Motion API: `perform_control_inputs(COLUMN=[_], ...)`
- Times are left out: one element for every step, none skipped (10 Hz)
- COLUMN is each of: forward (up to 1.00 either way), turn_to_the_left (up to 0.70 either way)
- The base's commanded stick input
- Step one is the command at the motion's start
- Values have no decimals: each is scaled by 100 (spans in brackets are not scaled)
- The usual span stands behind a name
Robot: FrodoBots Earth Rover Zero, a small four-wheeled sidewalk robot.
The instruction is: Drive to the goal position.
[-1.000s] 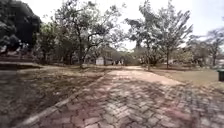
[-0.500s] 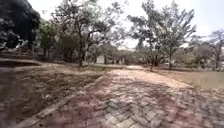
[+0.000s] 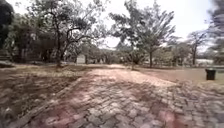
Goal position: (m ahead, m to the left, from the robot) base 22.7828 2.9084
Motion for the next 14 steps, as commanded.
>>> perform_control_inputs(forward=[70,70,70,70,70,70,70,70,70,70,70,70,70,70], turn_to_the_left=[0,0,0,0,0,0,0,0,0,0,35,35,25,8])
